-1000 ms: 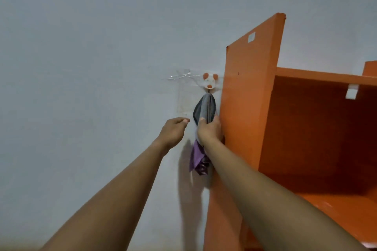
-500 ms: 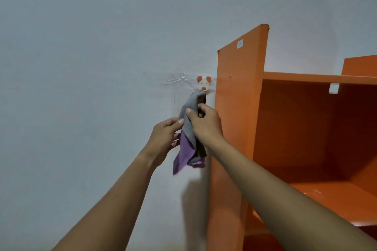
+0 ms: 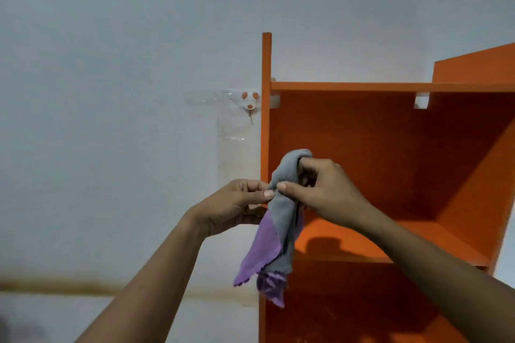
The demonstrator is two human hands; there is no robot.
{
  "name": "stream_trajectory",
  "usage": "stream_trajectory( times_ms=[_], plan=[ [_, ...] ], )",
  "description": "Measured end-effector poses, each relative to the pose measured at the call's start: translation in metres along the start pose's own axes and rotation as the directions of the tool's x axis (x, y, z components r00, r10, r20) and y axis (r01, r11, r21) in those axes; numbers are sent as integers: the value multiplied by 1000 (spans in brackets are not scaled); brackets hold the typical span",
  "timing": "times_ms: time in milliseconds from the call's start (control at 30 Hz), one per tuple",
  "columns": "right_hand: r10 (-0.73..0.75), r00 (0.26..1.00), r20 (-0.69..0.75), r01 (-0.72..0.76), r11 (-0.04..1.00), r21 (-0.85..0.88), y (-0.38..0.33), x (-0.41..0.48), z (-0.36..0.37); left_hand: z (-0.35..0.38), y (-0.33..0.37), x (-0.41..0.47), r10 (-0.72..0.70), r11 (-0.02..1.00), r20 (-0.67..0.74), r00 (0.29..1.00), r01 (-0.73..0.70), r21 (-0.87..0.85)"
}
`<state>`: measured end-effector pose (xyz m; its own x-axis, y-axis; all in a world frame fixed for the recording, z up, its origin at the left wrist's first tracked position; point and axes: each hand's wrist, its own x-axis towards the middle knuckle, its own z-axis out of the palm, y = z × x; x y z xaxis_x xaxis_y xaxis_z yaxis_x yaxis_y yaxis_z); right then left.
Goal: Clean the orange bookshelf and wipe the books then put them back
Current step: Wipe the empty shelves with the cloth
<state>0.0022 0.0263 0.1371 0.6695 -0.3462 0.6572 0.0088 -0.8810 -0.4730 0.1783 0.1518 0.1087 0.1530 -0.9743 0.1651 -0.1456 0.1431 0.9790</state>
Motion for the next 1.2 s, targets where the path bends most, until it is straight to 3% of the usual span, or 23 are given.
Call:
stream_trajectory(
  times_ms=[100, 200, 267, 400, 500, 533, 600, 667, 800, 900, 1000, 1067, 1200],
  plan=[
    [75, 997, -17, -71, 982, 177, 34, -23, -47, 64, 6, 29, 32, 999, -61, 998, -34, -25],
    [183, 976, 116, -216, 862, 458, 74, -57, -95, 140, 6, 73, 53, 993, -137, 989, -66, -94],
    [260, 957, 130, -290, 821, 492, 106, -73, -118, 183, 4, 100, 47, 995, -190, 981, -63, -81],
    [462, 884, -73, -409, 838, 361, 174, -79, -145, 228, -11, 137, 8, 975, -380, 925, 77, 208],
    [474, 851, -229, -463, 880, 101, 224, -75, -161, 237, -28, 155, 8, 877, -415, 910, 193, 441],
    [472, 853, -224, -491, 871, -32, 241, -74, -162, 236, -35, 158, 14, 841, -422, 907, 217, 495],
    [571, 814, -107, -569, 745, -348, 272, -79, -153, 233, -53, 162, 15, 768, -438, 899, 270, 580],
    [661, 750, 28, -550, 646, -529, 288, -95, -138, 226, -72, 162, -3, 662, -443, 896, 334, 671],
    [585, 800, 129, -414, 696, -587, 305, -107, -117, 205, -96, 162, 22, 459, -489, 872, 426, 780],
    [631, 768, 109, -437, 641, -631, 320, -91, -111, 188, -108, 168, 72, 361, -500, 863, 445, 820],
    [687, 721, 85, -498, 600, -625, 335, -74, -103, 176, -122, 170, 43, 387, -510, 859, 456, 801],
    [675, 735, 58, -503, 602, -620, 341, -63, -99, 175, -126, 170, 51, 422, -526, 849, 459, 782],
    [724, 684, 83, -549, 587, -594, 344, -37, -85, 178, -129, 172, 79, 380, -516, 853, 453, 806]
  ],
)
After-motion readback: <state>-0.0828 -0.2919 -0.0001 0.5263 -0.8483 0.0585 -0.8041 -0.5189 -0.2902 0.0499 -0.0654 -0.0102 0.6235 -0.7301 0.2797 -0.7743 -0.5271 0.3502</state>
